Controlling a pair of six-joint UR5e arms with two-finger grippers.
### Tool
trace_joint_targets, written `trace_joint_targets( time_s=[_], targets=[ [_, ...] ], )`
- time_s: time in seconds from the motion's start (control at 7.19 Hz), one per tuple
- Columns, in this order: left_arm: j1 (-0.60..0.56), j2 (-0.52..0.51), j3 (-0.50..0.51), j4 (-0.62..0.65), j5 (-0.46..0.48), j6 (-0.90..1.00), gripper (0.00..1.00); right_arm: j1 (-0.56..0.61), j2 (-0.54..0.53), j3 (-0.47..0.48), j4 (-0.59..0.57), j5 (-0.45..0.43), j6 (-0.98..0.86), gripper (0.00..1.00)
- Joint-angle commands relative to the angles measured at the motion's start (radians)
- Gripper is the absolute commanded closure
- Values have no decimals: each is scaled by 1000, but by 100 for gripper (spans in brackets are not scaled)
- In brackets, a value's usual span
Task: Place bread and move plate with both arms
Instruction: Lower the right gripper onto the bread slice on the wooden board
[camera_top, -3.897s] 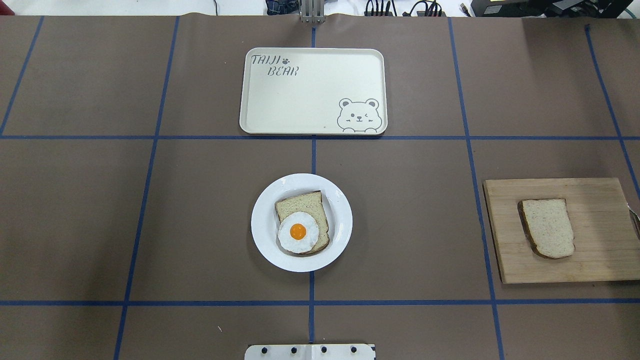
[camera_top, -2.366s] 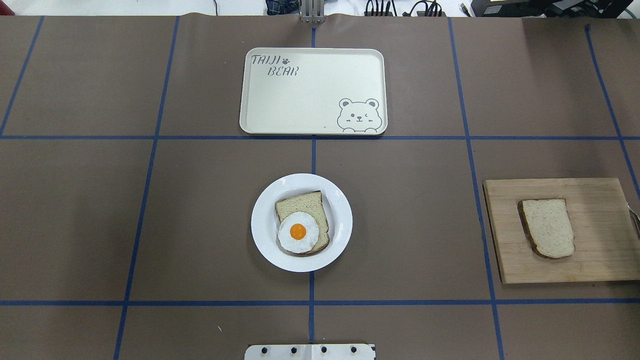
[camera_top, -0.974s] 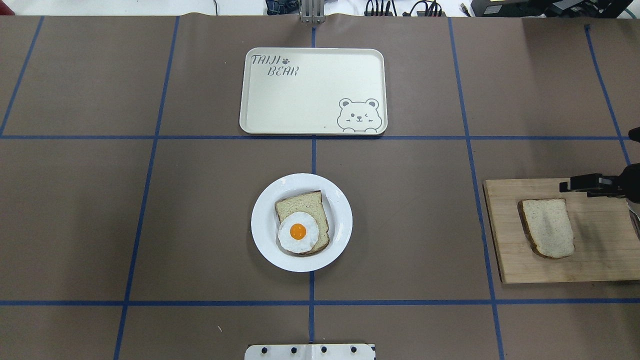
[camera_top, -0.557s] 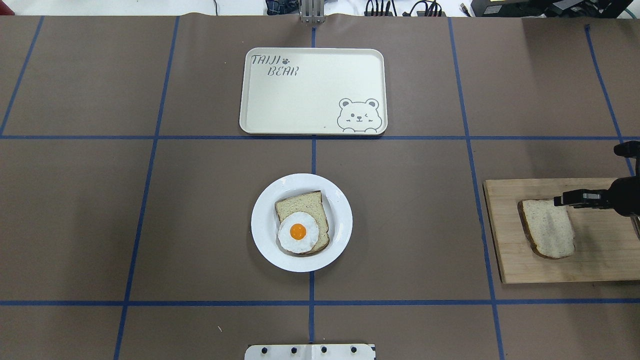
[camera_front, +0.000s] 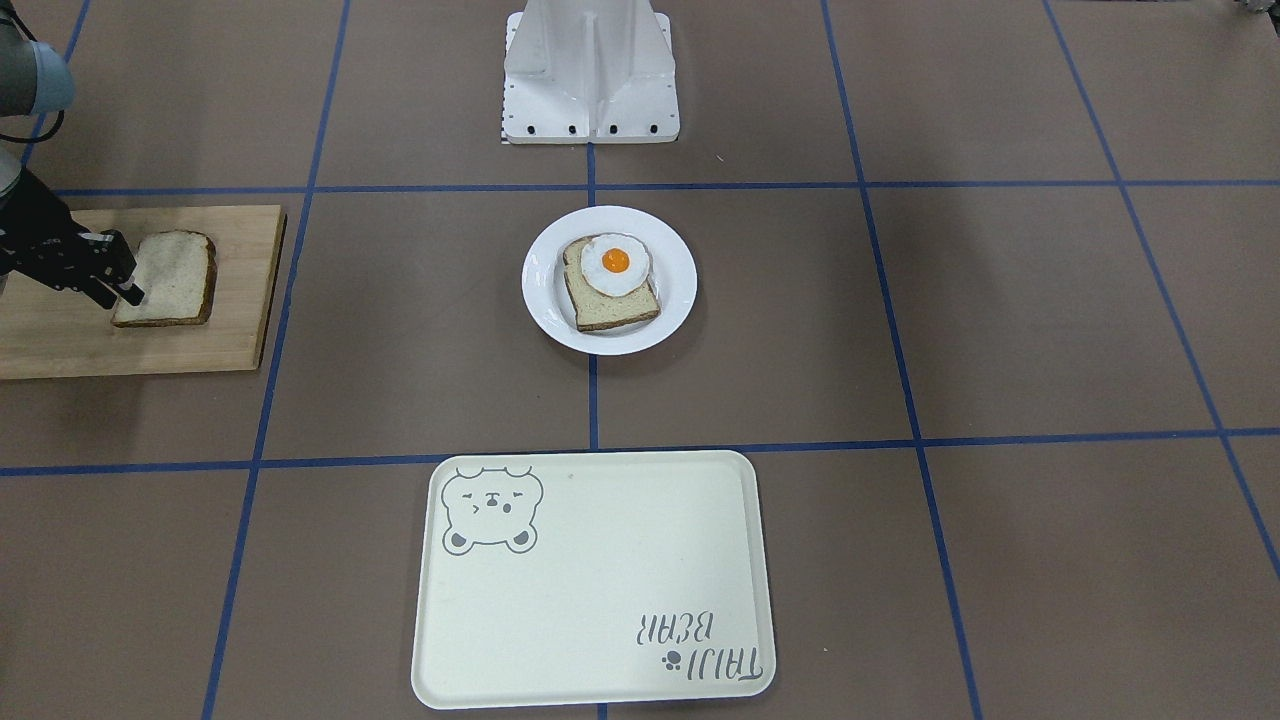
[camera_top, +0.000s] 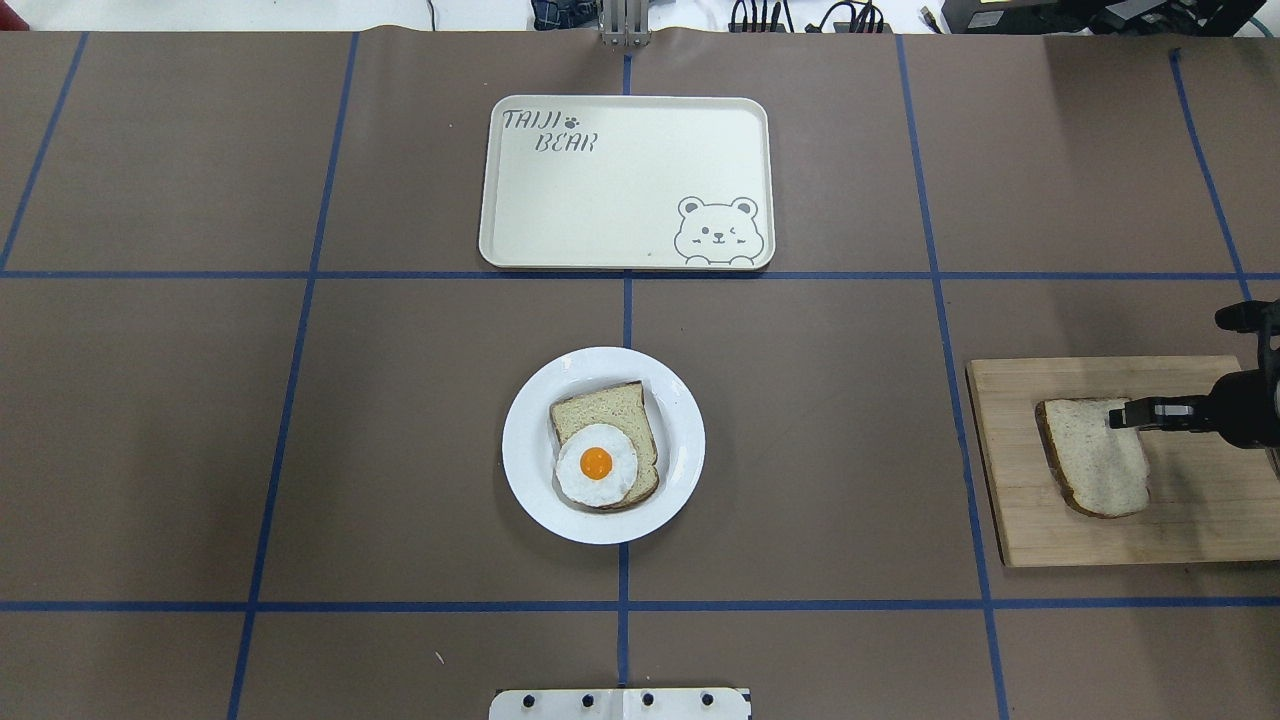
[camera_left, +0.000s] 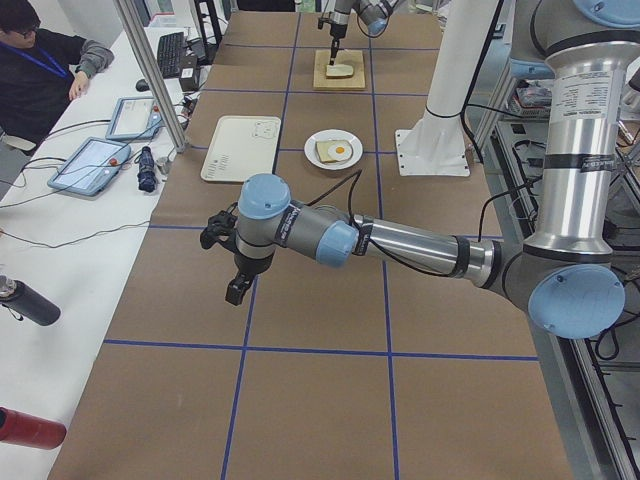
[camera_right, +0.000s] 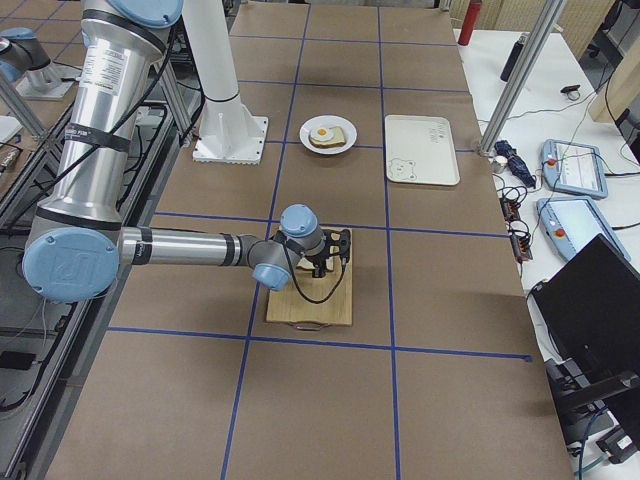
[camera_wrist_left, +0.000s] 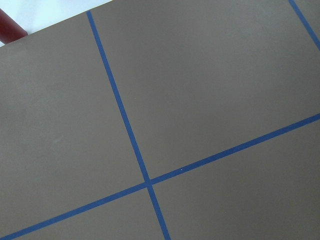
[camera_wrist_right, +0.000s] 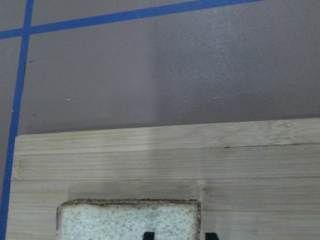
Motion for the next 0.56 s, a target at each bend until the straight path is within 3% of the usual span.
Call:
trace_joint_targets(
  time_s=[0.0, 0.14, 0.28, 0.42],
  targets=[
    [0, 2, 1, -2, 0, 0, 1, -12, 0, 0, -4, -9, 0, 62],
    [0, 2, 1, -2, 0, 0, 1, -12, 2, -1, -6, -9, 0, 86],
    [0, 2, 1, -2, 0, 0, 1, -22, 2, -1, -6, -9, 0, 99],
    [0, 2, 1, -2, 0, -2, 1, -30, 3, -1, -6, -9, 0, 100]
  ],
)
